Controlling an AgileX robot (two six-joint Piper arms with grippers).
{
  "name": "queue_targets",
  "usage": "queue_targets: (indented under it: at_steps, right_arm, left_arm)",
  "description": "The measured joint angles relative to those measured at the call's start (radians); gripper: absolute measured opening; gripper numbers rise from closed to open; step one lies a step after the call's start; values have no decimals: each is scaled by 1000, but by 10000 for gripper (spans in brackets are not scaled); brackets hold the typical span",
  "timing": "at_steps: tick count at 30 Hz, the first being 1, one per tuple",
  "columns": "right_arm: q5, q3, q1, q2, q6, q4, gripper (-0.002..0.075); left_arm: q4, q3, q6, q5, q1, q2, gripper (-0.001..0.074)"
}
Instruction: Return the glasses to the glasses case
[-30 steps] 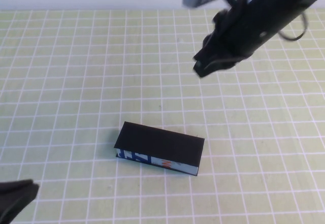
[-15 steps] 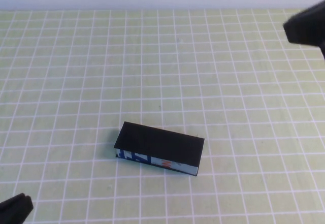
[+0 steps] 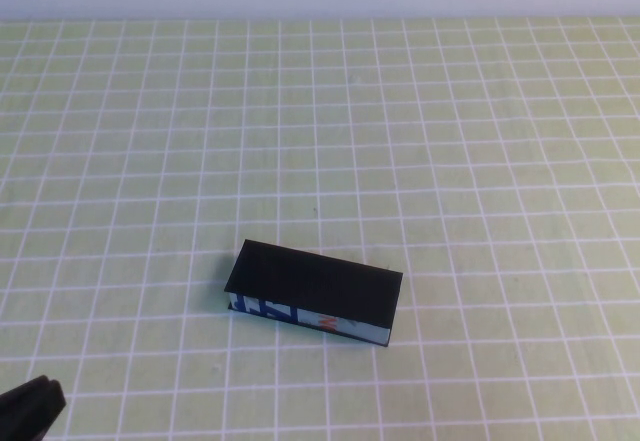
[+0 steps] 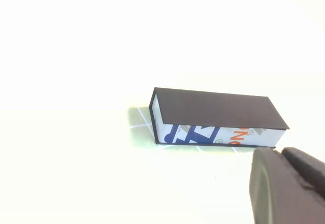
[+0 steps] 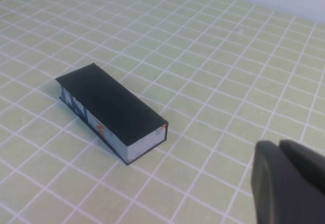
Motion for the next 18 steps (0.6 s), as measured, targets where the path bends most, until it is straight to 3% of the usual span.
queue_targets:
  at_steps: [6, 18]
  right_arm:
    - [-89, 164, 0, -160, 0, 15, -18]
    - [-118, 178, 0, -199, 0, 61, -18]
  left_arm:
    - [1, 0, 0, 0, 0, 0, -3]
    - [1, 0, 0, 0, 0, 0, -3]
